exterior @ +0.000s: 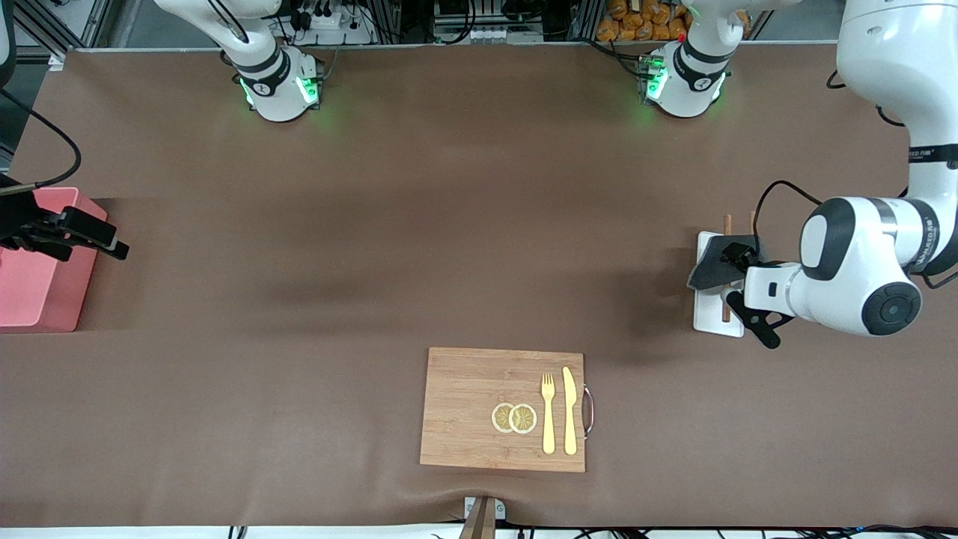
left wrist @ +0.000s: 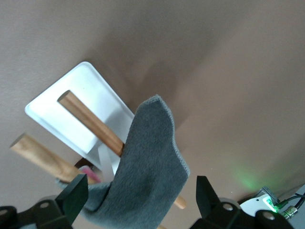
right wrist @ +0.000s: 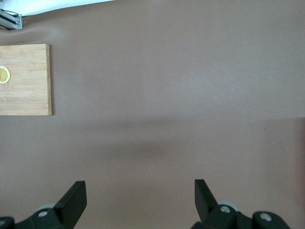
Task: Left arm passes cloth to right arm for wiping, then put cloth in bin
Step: 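Grasp the grey cloth with the left gripper and lift it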
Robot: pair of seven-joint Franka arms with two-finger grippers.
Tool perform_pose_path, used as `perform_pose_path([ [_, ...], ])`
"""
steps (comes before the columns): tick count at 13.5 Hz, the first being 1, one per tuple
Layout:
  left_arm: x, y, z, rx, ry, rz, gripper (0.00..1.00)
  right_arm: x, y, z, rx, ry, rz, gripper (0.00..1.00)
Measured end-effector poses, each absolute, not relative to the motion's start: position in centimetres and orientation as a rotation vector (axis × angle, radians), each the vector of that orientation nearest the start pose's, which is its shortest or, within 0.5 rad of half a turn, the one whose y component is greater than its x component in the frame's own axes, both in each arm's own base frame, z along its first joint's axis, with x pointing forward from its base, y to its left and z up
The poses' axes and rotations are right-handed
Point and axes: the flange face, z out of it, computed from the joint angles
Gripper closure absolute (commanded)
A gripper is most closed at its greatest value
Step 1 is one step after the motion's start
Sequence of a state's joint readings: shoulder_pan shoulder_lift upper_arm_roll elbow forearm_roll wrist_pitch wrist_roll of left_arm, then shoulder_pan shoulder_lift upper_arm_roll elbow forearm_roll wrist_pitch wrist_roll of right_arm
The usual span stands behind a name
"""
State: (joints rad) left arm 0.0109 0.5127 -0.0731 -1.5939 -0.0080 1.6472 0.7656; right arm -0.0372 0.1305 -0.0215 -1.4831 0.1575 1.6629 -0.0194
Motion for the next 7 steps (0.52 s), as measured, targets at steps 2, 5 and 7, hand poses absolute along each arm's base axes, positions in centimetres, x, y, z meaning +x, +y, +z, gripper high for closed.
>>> perform_pose_path([
  [2, 62.7, -3.8, 30.0, -2.996, 1.316, 0.72, 0.0, 60.2, -0.7, 59.9, -2.983, 0.149, -0.052, 0.0],
  [5, 62.4, -3.6, 29.2, -3.0, 1.311, 0.756, 0.0, 60.0, 0.1, 59.5, -2.98, 0.206, 0.004, 0.0],
  [7, 62.3, -3.5, 28.9, -3.0, 1.31, 0.766, 0.0, 60.1, 0.4, 59.0, -2.979, 0.212, 0.019, 0.0],
])
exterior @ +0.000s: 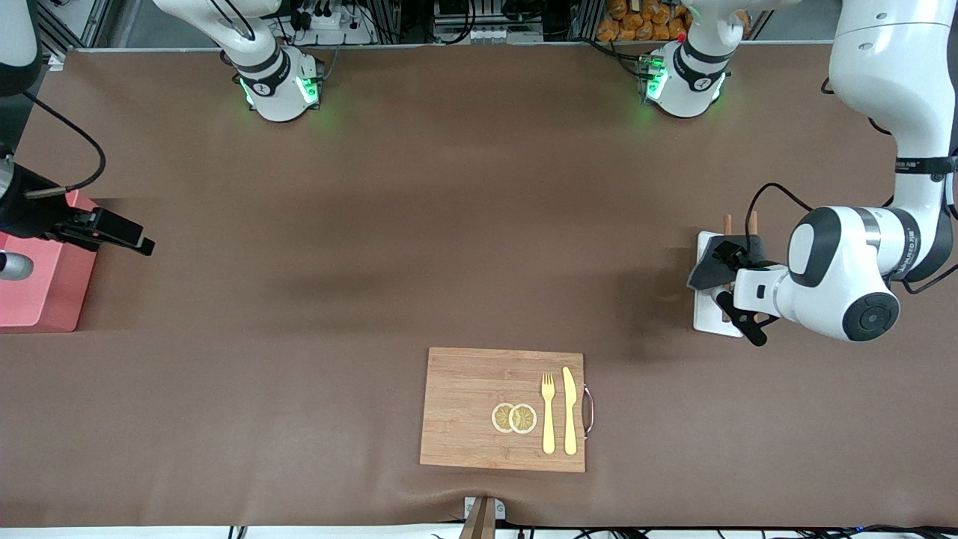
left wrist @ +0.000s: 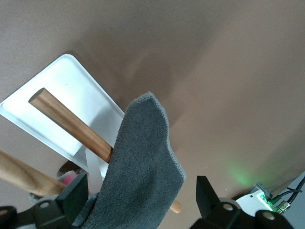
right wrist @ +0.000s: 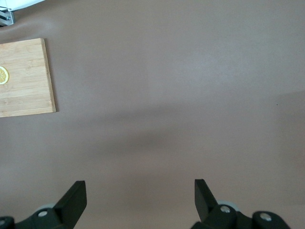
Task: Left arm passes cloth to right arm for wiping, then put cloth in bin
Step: 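Grasp the grey cloth with the left gripper and lift it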
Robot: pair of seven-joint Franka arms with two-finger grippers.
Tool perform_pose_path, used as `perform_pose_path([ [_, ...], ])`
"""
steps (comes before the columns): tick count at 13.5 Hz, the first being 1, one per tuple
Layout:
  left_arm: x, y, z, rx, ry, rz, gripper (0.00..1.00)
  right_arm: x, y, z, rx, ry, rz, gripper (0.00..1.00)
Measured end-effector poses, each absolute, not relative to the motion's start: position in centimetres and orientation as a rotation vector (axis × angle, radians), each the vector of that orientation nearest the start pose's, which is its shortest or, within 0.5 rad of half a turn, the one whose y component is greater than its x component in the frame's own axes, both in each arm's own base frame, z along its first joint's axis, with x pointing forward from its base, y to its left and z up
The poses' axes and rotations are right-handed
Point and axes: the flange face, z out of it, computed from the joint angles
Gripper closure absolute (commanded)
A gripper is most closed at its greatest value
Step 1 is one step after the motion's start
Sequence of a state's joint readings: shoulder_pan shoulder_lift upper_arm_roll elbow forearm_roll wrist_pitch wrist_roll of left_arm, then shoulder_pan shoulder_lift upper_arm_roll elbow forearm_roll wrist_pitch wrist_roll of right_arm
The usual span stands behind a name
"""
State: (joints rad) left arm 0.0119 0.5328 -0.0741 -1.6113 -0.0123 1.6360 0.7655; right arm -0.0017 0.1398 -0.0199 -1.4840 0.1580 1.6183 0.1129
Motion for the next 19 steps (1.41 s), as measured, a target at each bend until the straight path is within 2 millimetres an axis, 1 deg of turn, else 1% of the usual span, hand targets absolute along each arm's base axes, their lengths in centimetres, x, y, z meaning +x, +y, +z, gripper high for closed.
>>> perform_pose_path([
  [4, 62.1, -3.5, 27.6, -3.001, 1.31, 0.801, 0.0, 60.5, 0.6, 58.1, -2.971, 0.226, 0.046, 0.0],
  [5, 62.1, -3.5, 27.3, -3.001, 1.309, 0.81, 0.02, 60.5, 0.9, 57.9, -2.968, 0.25, 0.056, 0.0],
  [6, 62.0, -3.5, 27.0, -3.002, 1.308, 0.817, 0.16, 60.6, 1.3, 57.7, -2.965, 0.281, 0.065, 0.0],
  [7, 62.0, -3.5, 26.9, -3.002, 1.308, 0.823, 0.23, 60.7, 1.7, 57.5, -2.963, 0.305, 0.075, 0.0],
  [9, 61.8, -3.4, 26.6, -3.003, 1.302, 0.834, 0.54, 60.6, 2.6, 57.3, -2.962, 0.331, 0.092, 0.0],
  [10, 61.8, -3.4, 26.5, -3.005, 1.293, 0.838, 0.73, 60.6, 2.7, 57.2, -2.961, 0.343, 0.104, 0.0],
  [12, 61.8, -3.2, 26.6, -3.011, 1.271, 0.835, 0.99, 60.5, 2.6, 56.8, -2.961, 0.363, 0.138, 0.0],
  [16, 61.8, -3.1, 26.5, -3.029, 1.197, 0.842, 1.0, 60.6, 2.7, 56.3, -2.961, 0.368, 0.157, 0.0],
  [19, 61.8, -3.1, 26.6, -3.031, 1.191, 0.84, 1.0, 60.7, 2.9, 55.9, -2.96, 0.381, 0.169, 0.0],
])
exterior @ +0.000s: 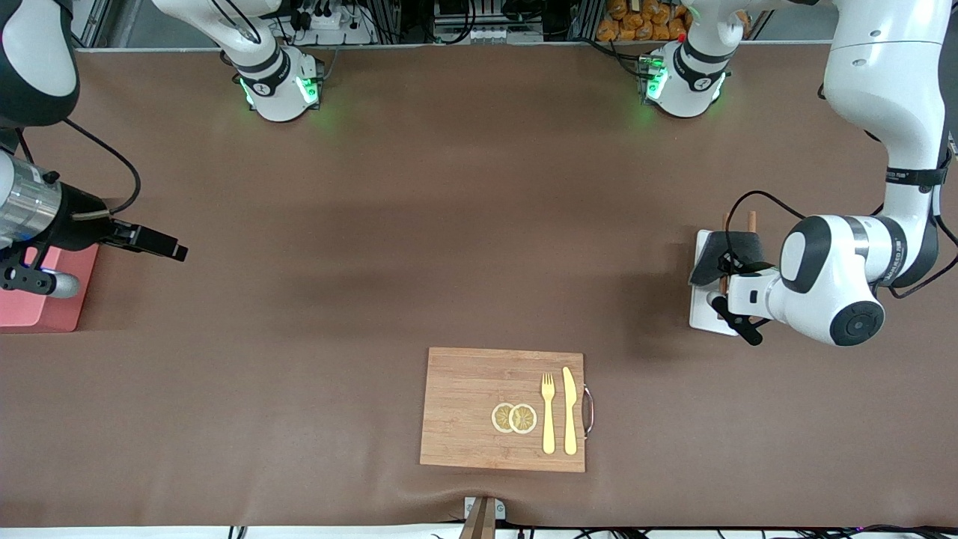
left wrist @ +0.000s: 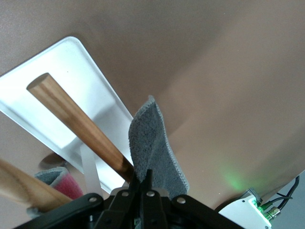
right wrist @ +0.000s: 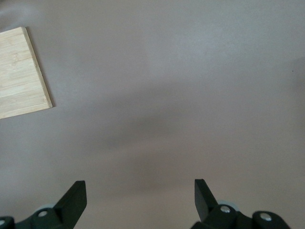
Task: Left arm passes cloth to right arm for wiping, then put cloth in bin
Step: 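Grasp the grey cloth with the left gripper and lift it, then carry the cloth toward the right gripper while the right gripper approaches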
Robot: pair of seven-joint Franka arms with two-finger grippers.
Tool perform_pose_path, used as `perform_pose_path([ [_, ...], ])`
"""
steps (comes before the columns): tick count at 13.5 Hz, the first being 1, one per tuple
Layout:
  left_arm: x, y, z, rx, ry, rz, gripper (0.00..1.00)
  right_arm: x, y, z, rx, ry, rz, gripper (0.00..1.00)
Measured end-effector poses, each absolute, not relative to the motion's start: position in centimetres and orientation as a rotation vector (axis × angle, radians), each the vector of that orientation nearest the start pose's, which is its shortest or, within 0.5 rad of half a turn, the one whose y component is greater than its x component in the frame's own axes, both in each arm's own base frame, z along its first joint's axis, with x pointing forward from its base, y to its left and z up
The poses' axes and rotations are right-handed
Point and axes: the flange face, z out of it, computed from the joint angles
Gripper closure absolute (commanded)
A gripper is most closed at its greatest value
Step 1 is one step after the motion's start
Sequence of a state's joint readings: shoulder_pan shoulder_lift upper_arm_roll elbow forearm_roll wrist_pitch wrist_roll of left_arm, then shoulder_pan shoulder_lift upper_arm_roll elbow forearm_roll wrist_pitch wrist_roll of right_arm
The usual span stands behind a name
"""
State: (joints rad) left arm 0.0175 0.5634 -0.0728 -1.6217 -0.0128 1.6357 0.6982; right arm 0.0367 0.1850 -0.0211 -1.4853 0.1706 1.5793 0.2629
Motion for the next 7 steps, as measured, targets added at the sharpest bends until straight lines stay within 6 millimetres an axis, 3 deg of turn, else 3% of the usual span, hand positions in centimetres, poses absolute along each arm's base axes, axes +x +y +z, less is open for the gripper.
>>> perform_pose_path([
  [2, 62.1, -2.8, 27.1, -3.04, 1.174, 0.822, 1.0, 60.8, 3.0, 55.7, -2.957, 0.407, 0.177, 0.0],
  [4, 62.6, -2.2, 28.9, -3.089, 1.133, 0.76, 1.0, 60.7, 3.1, 55.6, -2.955, 0.416, 0.189, 0.0],
  [7, 63.4, -2.1, 34.0, -3.161, 0.971, 0.624, 1.0, 60.6, 3.3, 55.5, -2.923, 0.495, 0.222, 0.0],
])
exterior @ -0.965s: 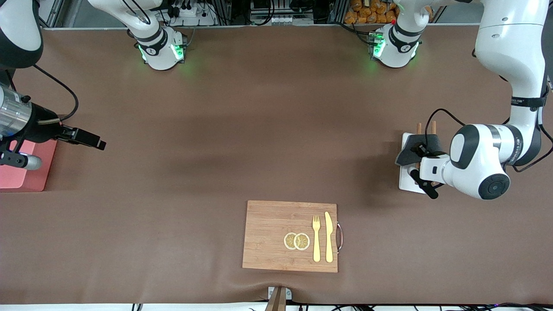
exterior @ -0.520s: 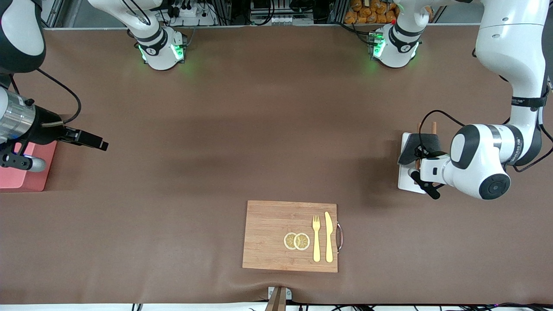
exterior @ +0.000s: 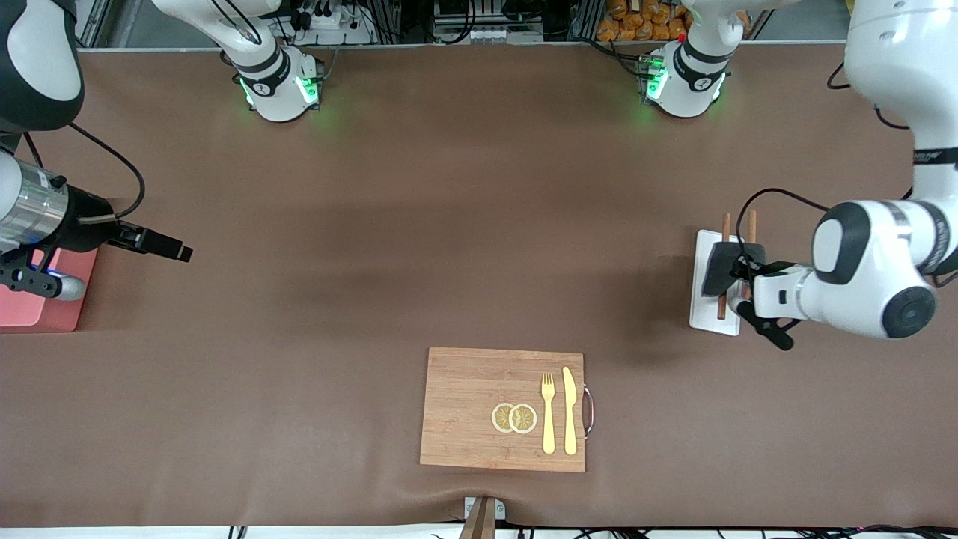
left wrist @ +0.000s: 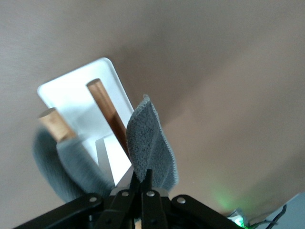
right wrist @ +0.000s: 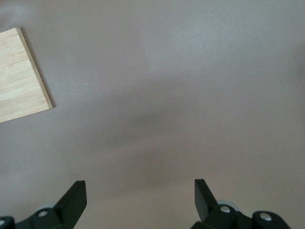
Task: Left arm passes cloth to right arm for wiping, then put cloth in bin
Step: 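Carry the cloth toward the right gripper while the right gripper approaches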
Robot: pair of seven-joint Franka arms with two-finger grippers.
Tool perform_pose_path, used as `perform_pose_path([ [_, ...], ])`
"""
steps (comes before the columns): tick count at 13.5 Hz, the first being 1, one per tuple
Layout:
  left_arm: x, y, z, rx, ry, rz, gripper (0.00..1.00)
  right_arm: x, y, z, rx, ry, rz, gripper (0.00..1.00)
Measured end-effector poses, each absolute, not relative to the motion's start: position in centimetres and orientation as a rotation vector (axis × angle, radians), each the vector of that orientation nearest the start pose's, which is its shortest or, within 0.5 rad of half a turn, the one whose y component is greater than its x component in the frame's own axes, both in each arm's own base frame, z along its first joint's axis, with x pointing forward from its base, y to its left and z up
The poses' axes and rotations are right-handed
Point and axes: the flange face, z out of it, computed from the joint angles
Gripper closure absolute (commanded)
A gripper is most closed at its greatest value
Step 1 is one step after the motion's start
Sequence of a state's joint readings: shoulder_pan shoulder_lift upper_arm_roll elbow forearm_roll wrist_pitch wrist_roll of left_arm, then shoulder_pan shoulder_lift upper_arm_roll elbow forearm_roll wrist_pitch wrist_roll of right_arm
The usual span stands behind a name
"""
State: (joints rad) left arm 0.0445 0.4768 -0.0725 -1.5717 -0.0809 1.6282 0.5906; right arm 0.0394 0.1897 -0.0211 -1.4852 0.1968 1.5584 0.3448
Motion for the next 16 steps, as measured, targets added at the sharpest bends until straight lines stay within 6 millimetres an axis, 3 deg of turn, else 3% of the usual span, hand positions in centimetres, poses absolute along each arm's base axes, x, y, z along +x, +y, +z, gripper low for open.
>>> perform_pose_path([
  [2, 63.8, -2.7, 37.7, -3.216, 0.869, 0.553, 1.0, 60.5, 4.0, 55.7, -2.846, 0.64, 0.258, 0.0],
  [6, 64.0, -5.0, 42.7, -3.308, 0.672, 0.449, 1.0, 60.2, 6.2, 55.7, -2.725, 0.889, 0.345, 0.0],
  [12, 63.0, -13.2, 46.4, -3.425, 0.387, 0.432, 1.0, 59.2, 13.9, 55.6, -2.58, 1.211, 0.491, 0.0],
  [16, 62.3, -20.9, 47.2, -3.502, 0.202, 0.375, 1.0, 59.5, 16.1, 54.0, -2.471, 1.311, 0.619, 0.0],
])
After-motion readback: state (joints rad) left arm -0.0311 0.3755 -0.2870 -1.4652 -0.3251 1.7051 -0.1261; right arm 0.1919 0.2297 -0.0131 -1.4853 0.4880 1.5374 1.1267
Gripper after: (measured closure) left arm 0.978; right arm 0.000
